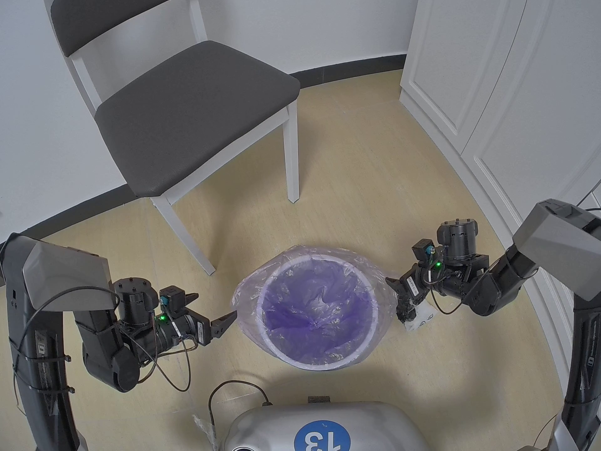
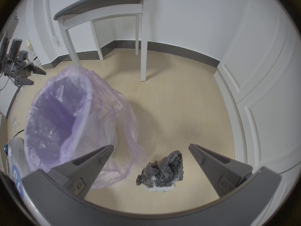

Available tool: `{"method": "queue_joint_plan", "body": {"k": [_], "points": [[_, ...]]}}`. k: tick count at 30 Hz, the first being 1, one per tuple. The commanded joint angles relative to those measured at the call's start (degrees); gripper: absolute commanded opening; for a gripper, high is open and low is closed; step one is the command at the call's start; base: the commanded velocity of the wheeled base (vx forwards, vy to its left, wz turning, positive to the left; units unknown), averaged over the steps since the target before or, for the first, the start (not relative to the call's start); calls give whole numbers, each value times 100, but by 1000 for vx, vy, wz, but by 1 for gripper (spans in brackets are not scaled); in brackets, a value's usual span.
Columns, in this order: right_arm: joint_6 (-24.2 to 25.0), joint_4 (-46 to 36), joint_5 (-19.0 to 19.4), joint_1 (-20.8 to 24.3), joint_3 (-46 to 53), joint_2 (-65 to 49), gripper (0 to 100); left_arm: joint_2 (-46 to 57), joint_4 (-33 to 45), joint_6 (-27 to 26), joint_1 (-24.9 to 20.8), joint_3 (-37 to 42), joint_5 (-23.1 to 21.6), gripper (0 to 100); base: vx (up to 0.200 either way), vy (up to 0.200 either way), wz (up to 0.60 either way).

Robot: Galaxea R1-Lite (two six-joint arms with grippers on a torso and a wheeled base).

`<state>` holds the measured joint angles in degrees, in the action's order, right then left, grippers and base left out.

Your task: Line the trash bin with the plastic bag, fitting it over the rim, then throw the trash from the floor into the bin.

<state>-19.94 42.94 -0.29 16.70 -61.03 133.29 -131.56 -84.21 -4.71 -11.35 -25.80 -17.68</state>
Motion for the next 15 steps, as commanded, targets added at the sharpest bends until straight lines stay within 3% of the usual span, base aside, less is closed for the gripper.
{"method": "queue_joint_plan", "body": {"k": [1,15], "points": [[114,-22,47,105,-498,672,100,-124,54,14,1,-224,1,100,0,0,0],[70,-356,205,132,-1544,1603,100,-511,933,14,80,-1279,54,100,0,0,0]]}}
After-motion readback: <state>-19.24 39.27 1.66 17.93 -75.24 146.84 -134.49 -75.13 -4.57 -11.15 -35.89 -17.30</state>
